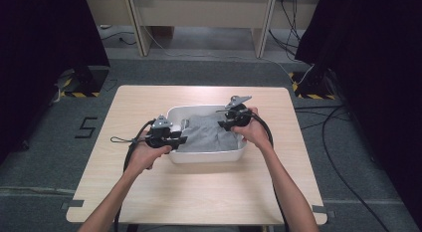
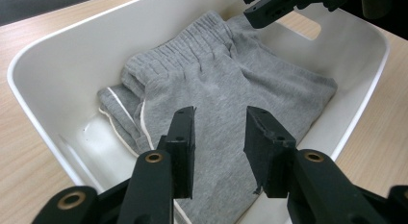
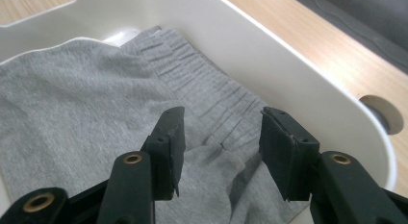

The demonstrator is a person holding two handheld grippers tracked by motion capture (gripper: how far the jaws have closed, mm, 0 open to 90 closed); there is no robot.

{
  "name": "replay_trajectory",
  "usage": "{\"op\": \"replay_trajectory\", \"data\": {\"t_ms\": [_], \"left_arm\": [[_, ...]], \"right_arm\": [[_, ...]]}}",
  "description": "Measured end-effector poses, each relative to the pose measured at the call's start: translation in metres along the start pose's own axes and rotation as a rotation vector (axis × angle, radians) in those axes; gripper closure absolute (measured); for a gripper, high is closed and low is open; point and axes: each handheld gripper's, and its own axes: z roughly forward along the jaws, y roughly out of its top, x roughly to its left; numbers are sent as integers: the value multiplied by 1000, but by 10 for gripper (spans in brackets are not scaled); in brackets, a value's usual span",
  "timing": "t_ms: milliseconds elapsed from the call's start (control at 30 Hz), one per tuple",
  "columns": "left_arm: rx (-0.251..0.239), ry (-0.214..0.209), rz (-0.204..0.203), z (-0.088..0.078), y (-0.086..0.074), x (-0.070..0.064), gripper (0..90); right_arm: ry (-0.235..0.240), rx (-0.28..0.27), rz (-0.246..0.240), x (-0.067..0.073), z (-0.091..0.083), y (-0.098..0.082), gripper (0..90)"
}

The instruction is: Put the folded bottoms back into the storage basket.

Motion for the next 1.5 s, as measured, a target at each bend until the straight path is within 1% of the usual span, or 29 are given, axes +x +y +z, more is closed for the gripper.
{"op": "replay_trajectory", "data": {"t_ms": [33, 67, 100, 200, 233, 267, 333, 400, 433, 533, 567, 667, 700, 767, 833, 900, 1000, 1033, 1067, 1100, 1133, 1200, 1267, 1333, 1400, 1433, 1500], "left_arm": [[-3, 0, -1, 0, 0, 0, 630], [-8, -1, 2, -2, 0, -1, 628], [-8, -1, 2, -2, 0, -1, 628], [-22, -1, -1, -5, 1, -2, 627], [-28, -2, 0, -6, 1, -2, 623], [-31, -6, 3, -7, 1, -3, 623], [-34, -6, 8, -10, 1, -4, 607], [-46, -12, 5, -12, 1, -6, 588], [-50, -17, 3, -14, 1, -6, 562], [-55, -27, 2, -16, 1, -7, 511], [-55, -24, 4, -17, 0, -7, 511], [-67, -21, -15, -20, 0, -5, 426], [-74, -29, -27, -22, 0, -5, 419], [-79, -31, -28, -23, 0, -4, 418], [-79, -32, -30, -23, 0, -4, 390], [-76, -26, -34, -23, 0, -5, 329], [-76, -32, -34, -24, -1, -7, 320], [-83, -33, -44, -26, -1, -8, 307], [-83, -33, -44, -26, -1, -8, 271], [-88, -31, -45, -27, -2, -8, 271], [-93, -32, -47, -28, -2, -8, 258], [-102, -33, -54, -31, -3, -8, 250], [-101, -29, -54, -33, -4, -8, 239], [-110, -24, -54, -35, -4, -8, 236], [-118, -24, -56, -37, -5, -10, 232], [-120, -24, -53, -38, -6, -10, 232], [-127, -20, -50, -40, -10, -12, 231]], "right_arm": [[-1, -5, -6, 0, -1, 0, 519], [1, -18, -5, 0, -3, 0, 497], [0, -20, -1, 1, -3, 0, 478], [0, -23, 2, 2, -4, 0, 463], [7, -38, 5, 3, -6, -1, 446], [7, -38, 5, 3, -6, -1, 446], [9, -59, 11, 5, -10, -1, 429], [13, -76, 15, 7, -14, -1, 412], [17, -86, 19, 10, -19, -2, 397], [21, -93, 18, 14, -25, -2, 376], [21, -93, 18, 14, -25, -2, 376], [28, -120, 30, 19, -34, -2, 352], [31, -123, 33, 21, -35, -2, 346], [33, -127, 29, 22, -35, -3, 342], [29, -129, 32, 25, -37, -5, 331], [37, -132, 33, 27, -36, -8, 327], [34, -132, 43, 29, -38, -9, 319], [33, -135, 44, 30, -38, -9, 314], [34, -139, 43, 32, -41, -9, 307], [34, -139, 43, 32, -41, -9, 307], [32, -146, 43, 35, -43, -9, 302], [29, -146, 35, 37, -45, -9, 298], [21, -157, 24, 41, -50, -10, 293], [17, -159, 19, 43, -50, -10, 292], [0, -149, 1, 46, -52, -12, 287], [3, -147, -3, 48, -52, -12, 287], [12, -161, -9, 51, -55, -15, 285]]}}
